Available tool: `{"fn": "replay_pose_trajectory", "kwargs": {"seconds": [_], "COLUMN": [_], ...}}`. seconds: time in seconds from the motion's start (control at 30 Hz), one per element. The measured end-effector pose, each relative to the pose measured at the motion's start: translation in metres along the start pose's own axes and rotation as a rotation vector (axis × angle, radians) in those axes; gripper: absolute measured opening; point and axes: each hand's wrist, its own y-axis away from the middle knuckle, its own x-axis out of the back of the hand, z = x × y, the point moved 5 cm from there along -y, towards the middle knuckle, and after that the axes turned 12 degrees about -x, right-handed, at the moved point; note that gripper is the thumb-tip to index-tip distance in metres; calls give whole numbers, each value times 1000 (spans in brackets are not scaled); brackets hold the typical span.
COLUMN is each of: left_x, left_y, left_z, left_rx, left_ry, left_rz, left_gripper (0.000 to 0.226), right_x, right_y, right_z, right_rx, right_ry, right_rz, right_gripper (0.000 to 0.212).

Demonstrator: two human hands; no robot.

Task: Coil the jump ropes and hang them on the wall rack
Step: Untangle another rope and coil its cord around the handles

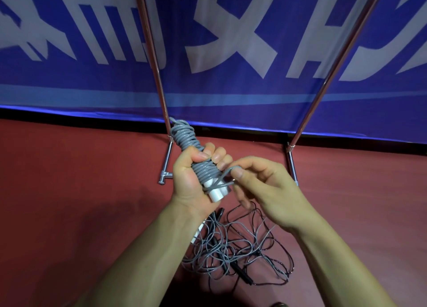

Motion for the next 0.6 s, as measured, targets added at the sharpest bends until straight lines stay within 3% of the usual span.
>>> {"fn": "replay_pose_trajectory", "kwargs": {"seconds": [0.1, 0.27, 0.43, 0.53, 0.6], "left_x": [0, 1, 4, 8, 7], "left_y": [-2, -2, -3, -7, -7], "left_z": [5, 7, 9, 15, 16], "left_rx": [1, 20, 2, -44, -56], "left_ry": [-3, -36, -82, -97, -108], "left_rz": [-20, -69, -55, -14, -18], "left_gripper": [41, 36, 42, 46, 48], "right_x": [3, 9, -12, -19, -12], "right_y": [2, 3, 8, 7, 8], "right_z": [-1, -4, -10, -4, -8], "right_rx": [17, 105, 458, 460, 456], "right_ry": [46, 280, 921, 914, 760], "right_rz": [-37, 125, 269, 271, 338], "right_gripper": [22, 15, 21, 31, 24]}}
